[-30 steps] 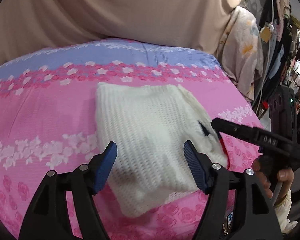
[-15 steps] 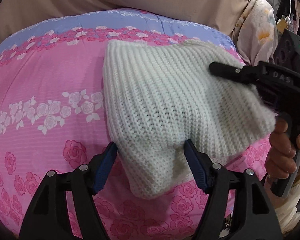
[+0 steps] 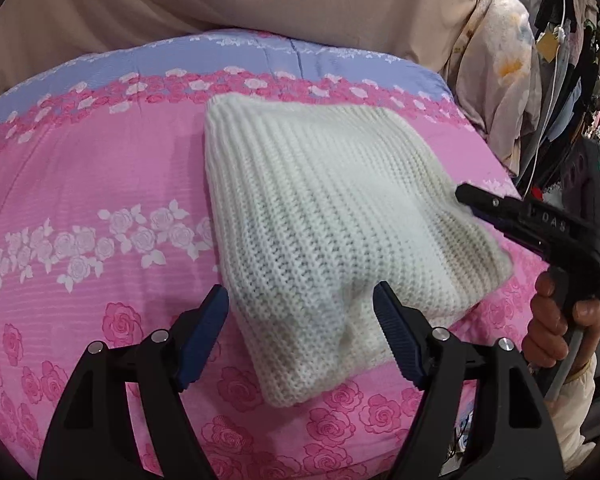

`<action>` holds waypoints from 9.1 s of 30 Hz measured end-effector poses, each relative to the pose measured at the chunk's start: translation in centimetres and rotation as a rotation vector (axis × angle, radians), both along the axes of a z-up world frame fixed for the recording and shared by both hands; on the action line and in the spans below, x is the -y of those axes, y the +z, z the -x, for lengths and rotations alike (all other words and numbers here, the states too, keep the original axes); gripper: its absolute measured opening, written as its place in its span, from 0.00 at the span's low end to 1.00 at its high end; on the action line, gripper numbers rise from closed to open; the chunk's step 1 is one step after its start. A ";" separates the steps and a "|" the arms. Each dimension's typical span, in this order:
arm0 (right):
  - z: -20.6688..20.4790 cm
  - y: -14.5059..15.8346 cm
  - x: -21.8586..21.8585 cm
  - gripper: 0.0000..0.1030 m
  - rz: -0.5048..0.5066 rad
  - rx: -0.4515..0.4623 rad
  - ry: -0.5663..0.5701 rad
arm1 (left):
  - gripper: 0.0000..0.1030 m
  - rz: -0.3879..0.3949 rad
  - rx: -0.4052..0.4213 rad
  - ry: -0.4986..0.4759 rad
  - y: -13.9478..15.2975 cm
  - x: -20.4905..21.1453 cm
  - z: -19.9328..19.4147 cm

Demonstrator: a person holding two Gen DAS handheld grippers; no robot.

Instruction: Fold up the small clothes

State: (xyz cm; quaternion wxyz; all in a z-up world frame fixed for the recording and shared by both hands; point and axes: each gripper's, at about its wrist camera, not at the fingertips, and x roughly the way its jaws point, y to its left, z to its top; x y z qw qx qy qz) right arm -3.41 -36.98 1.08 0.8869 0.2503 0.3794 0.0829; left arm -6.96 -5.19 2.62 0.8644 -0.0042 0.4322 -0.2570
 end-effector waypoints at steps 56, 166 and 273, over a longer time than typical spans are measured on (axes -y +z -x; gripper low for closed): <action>-4.8 0.3 0.5 0.19 0.171 -0.016 -0.057 | 0.88 -0.236 0.116 0.076 -1.7 6.8 -4.8; -31.9 2.1 -16.8 0.14 0.092 0.124 0.172 | 0.78 0.072 0.109 0.116 0.9 -15.4 -27.4; -14.0 -5.9 -23.2 0.63 0.525 -0.089 -0.057 | 0.95 -0.344 0.228 0.406 -5.0 -10.5 -13.5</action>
